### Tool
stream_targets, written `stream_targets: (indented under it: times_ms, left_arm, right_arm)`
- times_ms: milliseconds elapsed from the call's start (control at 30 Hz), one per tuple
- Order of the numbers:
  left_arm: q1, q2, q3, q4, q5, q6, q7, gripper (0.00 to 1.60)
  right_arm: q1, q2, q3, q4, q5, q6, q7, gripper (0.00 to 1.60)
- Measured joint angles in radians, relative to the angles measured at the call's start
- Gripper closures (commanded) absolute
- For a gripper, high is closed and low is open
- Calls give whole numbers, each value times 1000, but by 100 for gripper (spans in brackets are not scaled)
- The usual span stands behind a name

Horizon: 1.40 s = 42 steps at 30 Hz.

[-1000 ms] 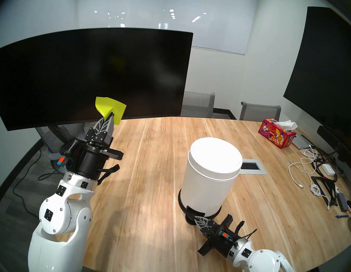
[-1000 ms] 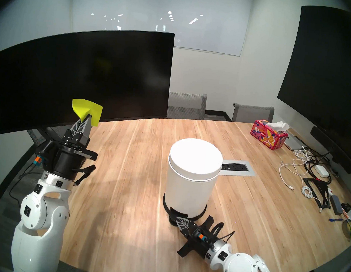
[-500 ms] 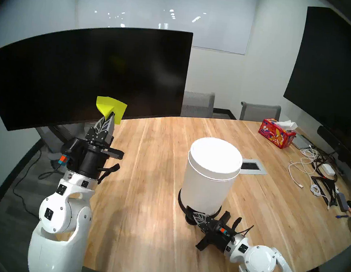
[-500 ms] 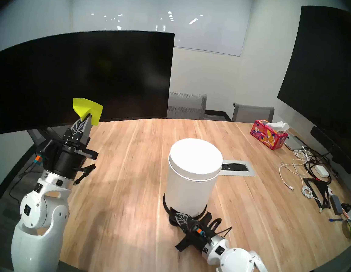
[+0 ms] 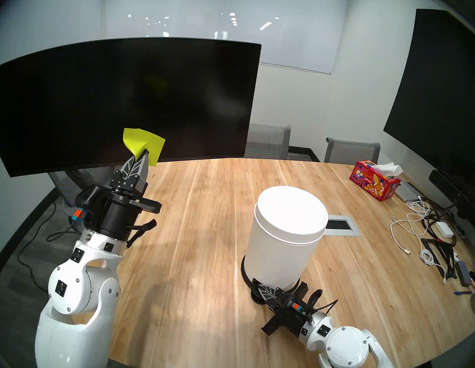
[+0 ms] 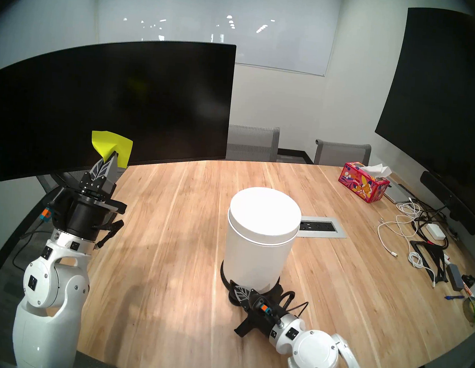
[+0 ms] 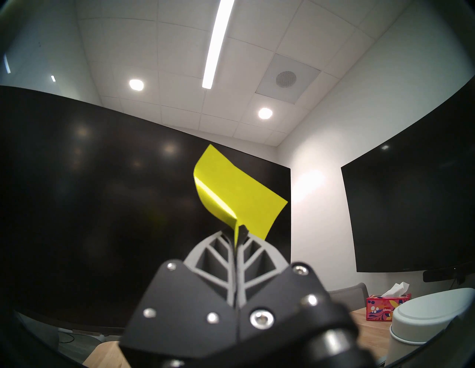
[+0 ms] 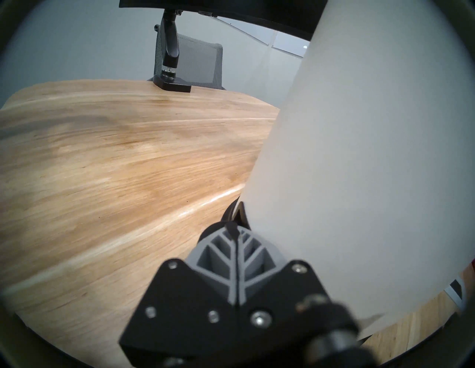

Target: Peel the sticky note off the monitor, open the trash can lid and drop the sticker into the trash can

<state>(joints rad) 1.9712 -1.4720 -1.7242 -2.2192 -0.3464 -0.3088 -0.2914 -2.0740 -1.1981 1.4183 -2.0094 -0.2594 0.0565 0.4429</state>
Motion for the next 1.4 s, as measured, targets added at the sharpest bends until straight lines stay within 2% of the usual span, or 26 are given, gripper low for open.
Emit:
stream_targets:
  times_ms: [333,967,1167,1400]
  left_arm:
    - [-12,15,-4,-16,-2,33,-14,160]
    - [-58,44,42,-33,22,96,-52,160]
    - [-74,76,74,-38,40,117,-102,160]
    - [-109,111,148,-30,99,138,-161,160]
  right_arm:
    - [7,7,-7,4,-22,-4,3,160]
    - [16,11,-13,47,-33,-24,4,160]
    - [19,11,-14,49,-33,-24,6,160]
    - [22,7,-16,52,-34,-24,6,160]
